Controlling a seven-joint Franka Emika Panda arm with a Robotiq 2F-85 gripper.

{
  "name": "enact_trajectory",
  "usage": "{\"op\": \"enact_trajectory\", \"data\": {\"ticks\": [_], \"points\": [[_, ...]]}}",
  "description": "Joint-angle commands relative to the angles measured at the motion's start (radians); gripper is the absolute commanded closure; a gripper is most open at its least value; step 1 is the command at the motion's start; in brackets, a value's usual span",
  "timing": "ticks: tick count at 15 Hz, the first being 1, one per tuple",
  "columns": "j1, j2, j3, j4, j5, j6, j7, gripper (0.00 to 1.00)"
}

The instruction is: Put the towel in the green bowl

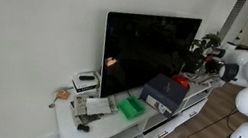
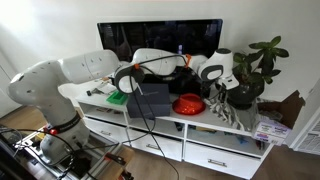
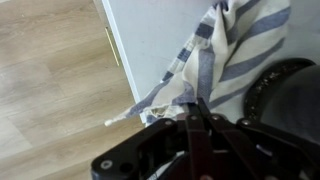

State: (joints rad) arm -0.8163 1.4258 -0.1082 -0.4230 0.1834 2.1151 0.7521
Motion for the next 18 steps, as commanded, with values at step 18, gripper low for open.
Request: {"op": "enact_trajectory", "data": {"ticks": [18], "points": [[-0.039, -0.316, 0.104, -0.02, 0.025, -0.02, -0.131, 0.98]]}}
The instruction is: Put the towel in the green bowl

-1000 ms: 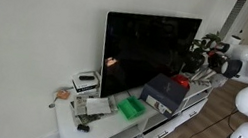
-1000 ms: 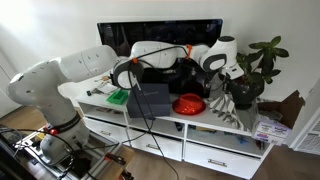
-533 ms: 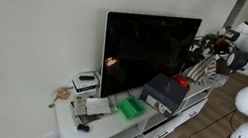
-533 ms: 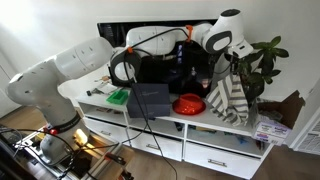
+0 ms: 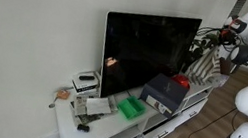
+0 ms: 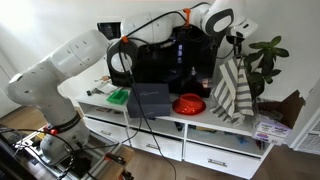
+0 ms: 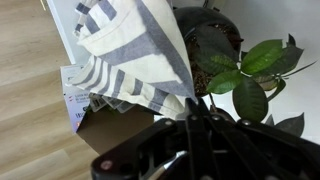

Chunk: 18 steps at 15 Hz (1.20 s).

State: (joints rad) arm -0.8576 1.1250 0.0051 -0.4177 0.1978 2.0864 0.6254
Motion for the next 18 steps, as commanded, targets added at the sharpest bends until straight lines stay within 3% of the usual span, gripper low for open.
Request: {"op": "enact_trajectory", "data": {"ticks": [1, 7, 18], "points": [[0.002, -0.01, -0.01, -0.025, 0.01, 0.01, -0.004, 0.98], [0.007, -0.031, 0.004, -0.013, 0.016, -0.006, -0.045, 1.0], [0.021, -0.285, 0.053, 0.023, 0.035, -0.177, -0.312, 1.0]]}}
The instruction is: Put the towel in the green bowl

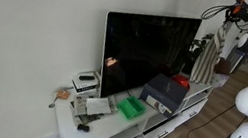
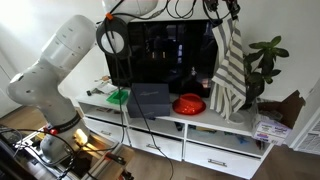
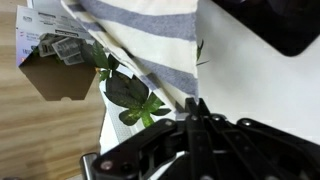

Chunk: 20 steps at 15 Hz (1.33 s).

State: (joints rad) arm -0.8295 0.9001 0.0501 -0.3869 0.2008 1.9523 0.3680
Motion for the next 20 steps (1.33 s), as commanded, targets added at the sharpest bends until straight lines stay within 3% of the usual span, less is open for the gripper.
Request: {"op": "enact_trajectory", "data": {"ticks": [1, 10, 11, 20], "points": [[-0.009, -0.078, 0.01, -0.005, 0.032, -0.054, -0.066, 1.0], [0.021, -0.154, 0.068, 0.083, 0.031, -0.146, -0.177, 1.0], [0.017, -0.104, 0.055, 0.081, 0.02, -0.083, -0.148, 1.0], [0.03, -0.115, 0.04, 0.051, 0.006, -0.105, -0.173, 1.0]]}}
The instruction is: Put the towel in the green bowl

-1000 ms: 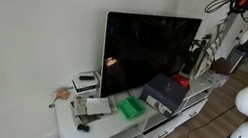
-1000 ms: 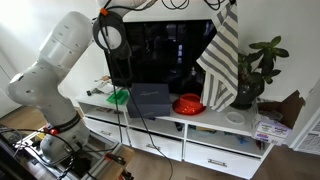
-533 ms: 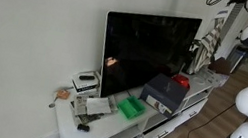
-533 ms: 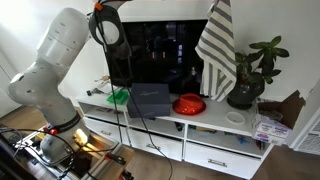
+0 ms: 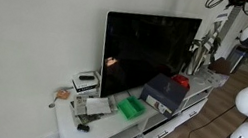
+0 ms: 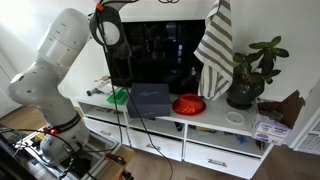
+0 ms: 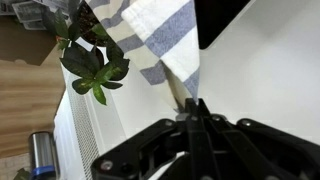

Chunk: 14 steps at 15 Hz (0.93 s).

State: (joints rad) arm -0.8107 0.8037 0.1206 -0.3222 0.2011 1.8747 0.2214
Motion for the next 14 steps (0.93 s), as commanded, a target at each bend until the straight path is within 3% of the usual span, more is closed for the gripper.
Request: {"op": "enact_trajectory", "data": {"ticks": [1, 10, 14], "points": [[0.013, -0.05, -0.024, -0.029, 0.01, -0.101, -0.057, 1.0], [0.072, -0.274, 0.011, 0.001, 0.045, -0.685, -0.296, 1.0], [0.096, -0.362, 0.008, 0.009, 0.086, -0.862, -0.336, 1.0]]}}
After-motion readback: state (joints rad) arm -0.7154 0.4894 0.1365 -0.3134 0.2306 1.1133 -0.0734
